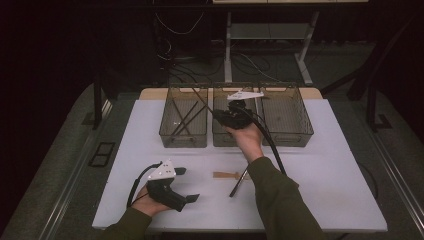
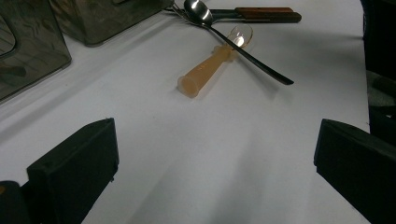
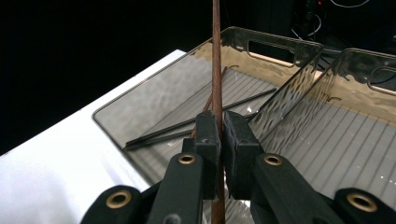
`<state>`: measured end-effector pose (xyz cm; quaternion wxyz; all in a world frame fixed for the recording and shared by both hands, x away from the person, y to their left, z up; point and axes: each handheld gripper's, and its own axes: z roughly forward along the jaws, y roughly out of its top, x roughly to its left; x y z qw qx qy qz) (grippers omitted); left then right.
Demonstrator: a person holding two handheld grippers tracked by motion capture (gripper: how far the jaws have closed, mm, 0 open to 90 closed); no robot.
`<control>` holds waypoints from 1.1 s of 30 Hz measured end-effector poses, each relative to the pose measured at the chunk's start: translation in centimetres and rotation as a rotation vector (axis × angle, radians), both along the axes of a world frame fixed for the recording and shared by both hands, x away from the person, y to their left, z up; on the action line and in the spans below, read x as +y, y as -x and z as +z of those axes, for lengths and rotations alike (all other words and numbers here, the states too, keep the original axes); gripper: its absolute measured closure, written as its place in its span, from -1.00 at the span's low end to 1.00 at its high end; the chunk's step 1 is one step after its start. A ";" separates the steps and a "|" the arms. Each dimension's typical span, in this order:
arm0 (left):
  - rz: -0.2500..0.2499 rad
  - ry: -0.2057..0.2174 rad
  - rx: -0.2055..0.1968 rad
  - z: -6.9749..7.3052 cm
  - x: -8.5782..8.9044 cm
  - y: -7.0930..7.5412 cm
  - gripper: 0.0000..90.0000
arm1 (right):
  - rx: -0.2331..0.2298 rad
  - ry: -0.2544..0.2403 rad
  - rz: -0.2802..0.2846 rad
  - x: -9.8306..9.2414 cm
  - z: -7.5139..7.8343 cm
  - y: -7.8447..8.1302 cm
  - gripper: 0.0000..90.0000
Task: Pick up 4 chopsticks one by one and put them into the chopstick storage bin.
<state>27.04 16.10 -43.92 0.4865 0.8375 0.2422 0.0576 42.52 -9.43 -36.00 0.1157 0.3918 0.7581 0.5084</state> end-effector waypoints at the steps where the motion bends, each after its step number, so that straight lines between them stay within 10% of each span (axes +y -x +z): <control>1: -0.003 -0.001 -0.002 0.0 0.0 0.0 -1.00 | 0.001 0.003 -0.001 0.3 0.0 -0.2 0.89; 33: -0.023 0.018 -0.006 0.2 0.0 0.1 -1.00 | 0.050 0.098 -0.026 9.2 -1.6 -4.4 0.89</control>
